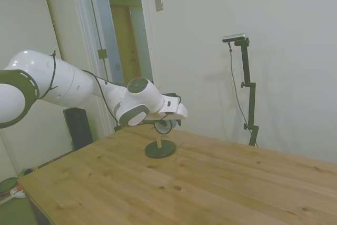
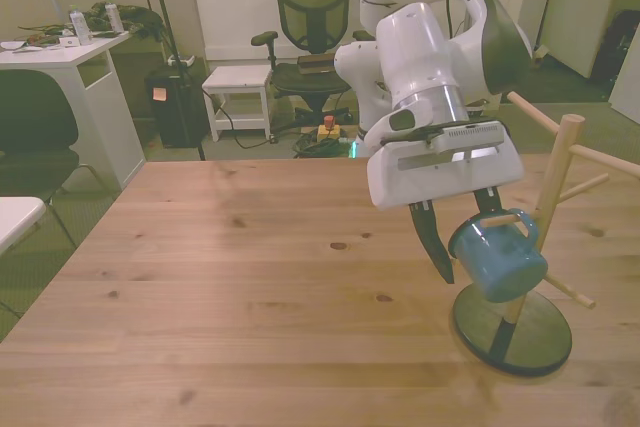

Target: Unload the mug

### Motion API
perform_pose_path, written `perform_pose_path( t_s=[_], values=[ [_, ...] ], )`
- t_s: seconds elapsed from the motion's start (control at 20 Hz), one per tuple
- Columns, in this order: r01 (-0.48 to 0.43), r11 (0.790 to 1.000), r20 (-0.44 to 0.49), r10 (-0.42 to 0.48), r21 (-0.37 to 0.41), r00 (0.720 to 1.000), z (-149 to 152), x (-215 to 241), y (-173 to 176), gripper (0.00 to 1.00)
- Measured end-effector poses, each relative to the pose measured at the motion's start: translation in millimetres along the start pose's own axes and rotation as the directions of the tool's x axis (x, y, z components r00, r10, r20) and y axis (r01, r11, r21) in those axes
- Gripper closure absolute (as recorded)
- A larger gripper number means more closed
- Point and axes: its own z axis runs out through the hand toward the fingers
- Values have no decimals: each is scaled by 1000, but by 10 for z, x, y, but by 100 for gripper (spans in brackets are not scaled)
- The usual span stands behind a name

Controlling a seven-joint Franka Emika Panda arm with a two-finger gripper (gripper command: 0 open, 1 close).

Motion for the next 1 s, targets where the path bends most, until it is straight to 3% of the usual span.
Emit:
perform_pose_path(
  t_s=[1.0],
  values=[
    [-11, 999, 3, 11, 43, 1000, -47, 4, 150, 100]
  ],
)
